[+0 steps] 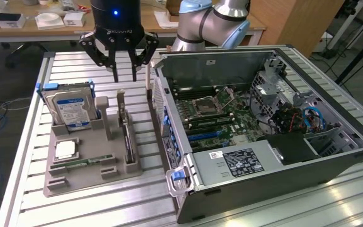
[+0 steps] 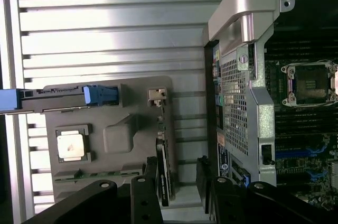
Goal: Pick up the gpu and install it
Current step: 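Pick up the gpu and move the gpu toward the slot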
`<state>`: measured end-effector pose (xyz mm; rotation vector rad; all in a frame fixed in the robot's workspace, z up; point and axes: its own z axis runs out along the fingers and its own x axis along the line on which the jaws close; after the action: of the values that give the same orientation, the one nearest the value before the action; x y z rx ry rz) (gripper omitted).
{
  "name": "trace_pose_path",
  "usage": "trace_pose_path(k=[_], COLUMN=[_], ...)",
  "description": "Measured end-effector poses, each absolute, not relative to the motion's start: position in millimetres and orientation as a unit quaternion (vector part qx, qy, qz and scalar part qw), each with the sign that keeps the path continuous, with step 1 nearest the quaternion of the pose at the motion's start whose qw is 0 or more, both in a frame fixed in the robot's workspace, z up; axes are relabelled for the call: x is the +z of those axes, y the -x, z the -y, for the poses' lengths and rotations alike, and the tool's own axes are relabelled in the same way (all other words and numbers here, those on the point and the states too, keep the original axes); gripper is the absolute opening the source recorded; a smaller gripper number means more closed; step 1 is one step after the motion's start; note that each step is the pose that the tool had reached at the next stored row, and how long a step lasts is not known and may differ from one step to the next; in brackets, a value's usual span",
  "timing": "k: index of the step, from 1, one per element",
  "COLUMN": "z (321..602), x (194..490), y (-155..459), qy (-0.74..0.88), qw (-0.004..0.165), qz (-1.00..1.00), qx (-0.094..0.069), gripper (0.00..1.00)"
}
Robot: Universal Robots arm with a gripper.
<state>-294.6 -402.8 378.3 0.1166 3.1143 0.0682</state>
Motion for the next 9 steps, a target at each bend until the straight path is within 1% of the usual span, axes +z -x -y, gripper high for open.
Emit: trace_pose_path(k=[9], z=[403.1], x=[365.2], y=[294.7], qy=[-0.037], qw=[0.012], qz=[-0.999], qx=[0.02], gripper=[0.43])
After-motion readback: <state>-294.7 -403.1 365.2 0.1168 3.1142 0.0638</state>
